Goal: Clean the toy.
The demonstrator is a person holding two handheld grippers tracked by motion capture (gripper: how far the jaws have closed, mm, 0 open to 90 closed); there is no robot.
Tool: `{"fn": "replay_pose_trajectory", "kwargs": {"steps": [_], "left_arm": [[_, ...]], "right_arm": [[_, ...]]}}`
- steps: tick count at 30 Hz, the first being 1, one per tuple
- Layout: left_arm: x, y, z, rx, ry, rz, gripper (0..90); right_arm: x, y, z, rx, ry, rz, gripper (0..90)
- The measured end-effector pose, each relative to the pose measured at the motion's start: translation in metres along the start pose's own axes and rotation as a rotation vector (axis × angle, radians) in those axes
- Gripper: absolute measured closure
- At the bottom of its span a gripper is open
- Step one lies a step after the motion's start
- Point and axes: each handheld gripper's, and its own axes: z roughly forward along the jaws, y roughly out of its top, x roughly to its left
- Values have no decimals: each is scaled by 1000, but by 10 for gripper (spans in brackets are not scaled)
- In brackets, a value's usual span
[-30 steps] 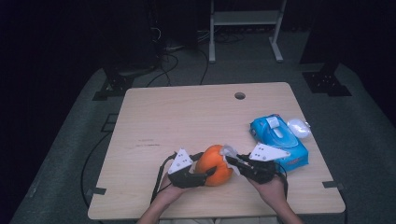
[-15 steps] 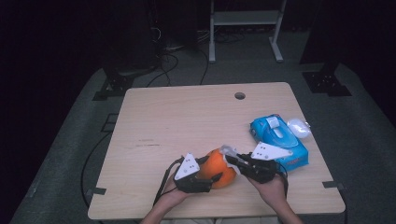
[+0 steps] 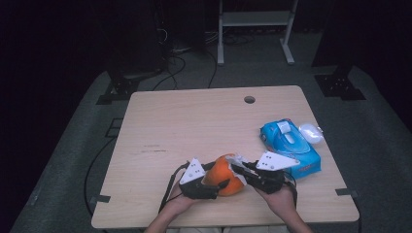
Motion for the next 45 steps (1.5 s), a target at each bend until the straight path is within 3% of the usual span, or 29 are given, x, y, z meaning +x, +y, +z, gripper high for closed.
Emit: {"fn": "replay_pose_trajectory", "kwargs": {"steps": [3, 8, 13, 16, 19, 21, 26, 33, 36, 39, 41, 43, 45], "left_arm": [[-1, -1, -1, 1, 8, 8, 264], [-2, -1, -1, -1, 7, 21, 267], [-5, 0, 4, -5, 11, 44, 272], [-7, 0, 4, 3, 17, 66, 284], [-11, 1, 6, 6, 19, 88, 294], [-13, 1, 5, 12, 29, 108, 302], [-13, 1, 5, 8, 22, 112, 320], [-17, 1, 5, 10, 21, 135, 320], [-21, 1, 6, 22, 24, 164, 320], [-21, 0, 4, 24, 21, 164, 320], [-19, -1, 3, 18, 16, 154, 320], [-18, -1, 3, 14, 7, 138, 316], [-16, 1, 4, 12, 1, 120, 249]], "right_arm": [[1, 0, 1, 0, 8, 12, 805], [2, 3, 2, 9, 17, -23, 806], [-13, -2, -2, 22, -4, 10, 805], [-5, 0, -5, 33, -18, -31, 806], [8, 5, -1, 26, 27, -55, 806], [13, 7, 3, 45, 18, -89, 807], [-5, 3, 0, 43, 3, -30, 808], [-12, 0, -10, 53, -48, -32, 807], [-3, 4, -10, 68, -33, -49, 807], [3, 7, -7, 76, -5, -76, 807], [-8, 5, -10, 63, -5, -31, 807], [-23, -1, -13, 65, -42, 17, 807], [-31, -7, -16, 68, -33, 56, 807]]}}
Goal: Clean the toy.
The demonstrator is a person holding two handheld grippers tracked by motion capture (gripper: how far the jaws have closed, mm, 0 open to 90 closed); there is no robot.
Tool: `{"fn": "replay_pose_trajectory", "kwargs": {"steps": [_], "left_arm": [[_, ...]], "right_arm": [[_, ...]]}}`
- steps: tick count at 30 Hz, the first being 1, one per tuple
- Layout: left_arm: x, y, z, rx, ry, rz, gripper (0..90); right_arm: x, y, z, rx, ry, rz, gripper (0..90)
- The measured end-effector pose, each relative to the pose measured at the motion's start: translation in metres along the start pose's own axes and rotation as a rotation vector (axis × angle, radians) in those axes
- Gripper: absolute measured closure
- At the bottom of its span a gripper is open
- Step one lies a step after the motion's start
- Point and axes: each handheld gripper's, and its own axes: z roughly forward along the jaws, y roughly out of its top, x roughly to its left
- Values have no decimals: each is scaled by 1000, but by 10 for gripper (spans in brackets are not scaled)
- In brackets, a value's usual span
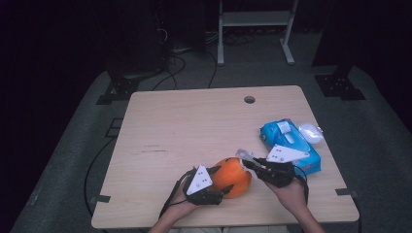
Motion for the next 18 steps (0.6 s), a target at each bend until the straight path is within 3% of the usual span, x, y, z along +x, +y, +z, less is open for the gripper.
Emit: {"fn": "replay_pose_trajectory", "kwargs": {"steps": [1, 3, 5, 7, 10, 15, 16, 18], "left_arm": [[1, 1, 1, 6, 0, -12, 191], [1, 0, 2, 4, 3, -15, 175], [1, -2, 1, 7, -3, -9, 216], [0, -3, 0, 11, -9, 0, 247], [0, -4, -2, 16, -15, -5, 269], [-2, -4, -1, 20, -25, 27, 276], [-3, -4, 0, 20, -27, 33, 275], [-5, -4, 1, 28, -39, 47, 273]], "right_arm": [[-1, -1, 0, 5, 6, -2, 807], [1, 1, 0, 8, 10, -7, 807], [7, 5, 0, 1, 30, -13, 807], [20, 10, 2, -1, 72, -56, 806], [28, 14, 8, 17, 63, -105, 806], [0, 4, 3, 23, 38, 12, 806], [0, 2, 1, 21, 56, 34, 806], [7, 3, 0, 15, 75, 25, 805]]}}
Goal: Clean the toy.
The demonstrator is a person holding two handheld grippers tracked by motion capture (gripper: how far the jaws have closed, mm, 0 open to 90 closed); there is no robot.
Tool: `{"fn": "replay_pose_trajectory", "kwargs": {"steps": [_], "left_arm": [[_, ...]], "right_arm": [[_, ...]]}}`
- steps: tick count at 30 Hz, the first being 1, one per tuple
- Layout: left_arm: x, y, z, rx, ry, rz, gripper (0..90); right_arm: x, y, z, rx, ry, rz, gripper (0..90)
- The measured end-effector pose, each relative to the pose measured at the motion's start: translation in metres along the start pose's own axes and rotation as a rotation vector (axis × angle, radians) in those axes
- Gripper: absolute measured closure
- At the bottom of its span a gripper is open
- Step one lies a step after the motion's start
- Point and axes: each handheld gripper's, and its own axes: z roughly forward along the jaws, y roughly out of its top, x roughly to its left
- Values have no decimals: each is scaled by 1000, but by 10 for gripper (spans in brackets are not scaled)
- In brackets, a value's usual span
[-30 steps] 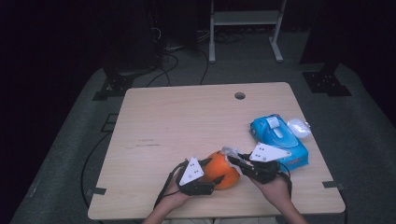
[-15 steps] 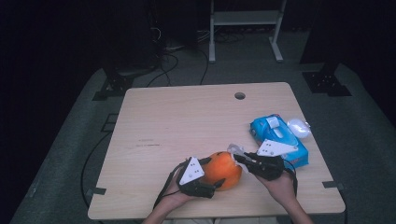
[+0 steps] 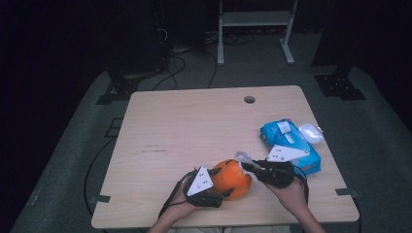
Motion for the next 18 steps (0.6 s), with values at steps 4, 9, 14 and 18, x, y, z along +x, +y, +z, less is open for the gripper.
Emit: {"fn": "replay_pose_trajectory", "kwargs": {"steps": [4, 9, 14, 18], "left_arm": [[-4, 1, 1, 8, 5, 40, 273], [-4, 2, 2, -1, 16, 37, 275], [-8, 3, 5, -8, 21, 62, 279], [-5, 2, 2, -2, 30, 35, 297]], "right_arm": [[14, 11, 7, 3, 39, -61, 805], [-4, 2, 10, 10, 18, -17, 805], [-5, -3, 0, 22, -18, -16, 805], [7, 0, -1, -5, 9, -18, 806]]}}
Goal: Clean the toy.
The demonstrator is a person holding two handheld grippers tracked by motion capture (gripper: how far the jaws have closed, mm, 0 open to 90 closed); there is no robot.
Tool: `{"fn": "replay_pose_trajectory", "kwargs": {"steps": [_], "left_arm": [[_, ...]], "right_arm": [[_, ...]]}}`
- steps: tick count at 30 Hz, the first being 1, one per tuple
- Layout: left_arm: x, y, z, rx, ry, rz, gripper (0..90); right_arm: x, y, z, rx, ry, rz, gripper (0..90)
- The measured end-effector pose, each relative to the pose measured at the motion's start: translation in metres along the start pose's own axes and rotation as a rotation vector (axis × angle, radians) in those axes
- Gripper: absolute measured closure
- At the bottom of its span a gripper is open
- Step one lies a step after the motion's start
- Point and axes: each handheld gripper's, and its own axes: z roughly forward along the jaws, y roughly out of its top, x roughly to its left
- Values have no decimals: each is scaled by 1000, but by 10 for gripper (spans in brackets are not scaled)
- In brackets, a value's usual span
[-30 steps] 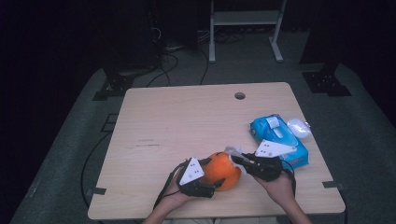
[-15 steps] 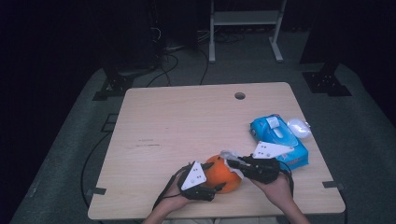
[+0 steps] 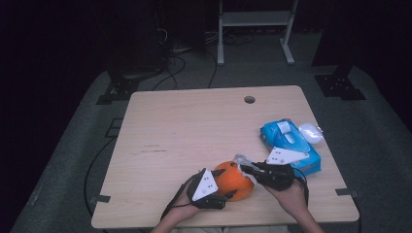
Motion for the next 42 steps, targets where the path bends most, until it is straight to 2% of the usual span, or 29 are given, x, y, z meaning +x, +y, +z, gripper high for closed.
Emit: {"fn": "replay_pose_trajectory", "kwargs": {"steps": [2, 4, 9, 12, 15, 18, 20, 22, 23, 25, 27, 29, 30, 33, 35, 37, 41, 42], "left_arm": [[3, -2, -2, -10, -2, -35, 299], [7, -2, -3, -10, -3, -49, 301], [10, -2, -1, -24, -4, -81, 302], [13, -4, -3, -28, -10, -92, 300], [15, -5, -4, -27, -5, -117, 293], [20, -7, -5, -33, -4, -161, 292], [21, -7, -5, -38, -8, -168, 293], [20, -7, -4, -39, -3, -170, 295], [20, -6, -4, -38, -1, -167, 295], [21, -7, -4, -41, -2, -170, 295], [22, -7, -5, -42, -4, -181, 294], [23, -8, -5, -42, -1, -191, 292], [24, -8, -5, -41, 2, -197, 290], [27, -9, -6, -46, 12, -230, 290], [28, -9, -5, -47, 15, -240, 290], [28, -9, -5, -49, 22, -249, 291], [30, -10, -5, -53, 33, -280, 291], [30, -10, -5, -55, 33, -287, 291]], "right_arm": [[9, 3, 2, -12, 29, -24, 806], [10, 3, 4, -6, 17, -46, 806], [-12, -6, -2, -1, -37, 7, 806], [-14, -9, -5, 4, -56, 15, 806], [-5, -6, -3, -7, -49, -2, 806], [9, -1, 1, -19, 5, -34, 806], [12, 1, 3, -15, -9, -65, 806], [4, -2, 1, -14, -15, -30, 806], [-1, -4, 1, -12, -34, -27, 806], [-11, -10, -2, -1, -57, 11, 806], [-15, -12, -2, 9, -79, 13, 806], [-12, -11, -2, 5, -76, 13, 806], [-8, -9, -1, 4, -73, -3, 805], [5, -4, 1, -11, -21, -32, 805], [8, -3, 2, -8, -18, -56, 805], [3, -5, 2, -6, -21, -34, 805], [-11, -12, 1, 8, -57, 0, 805], [-10, -12, 1, 9, -57, 7, 805]]}}
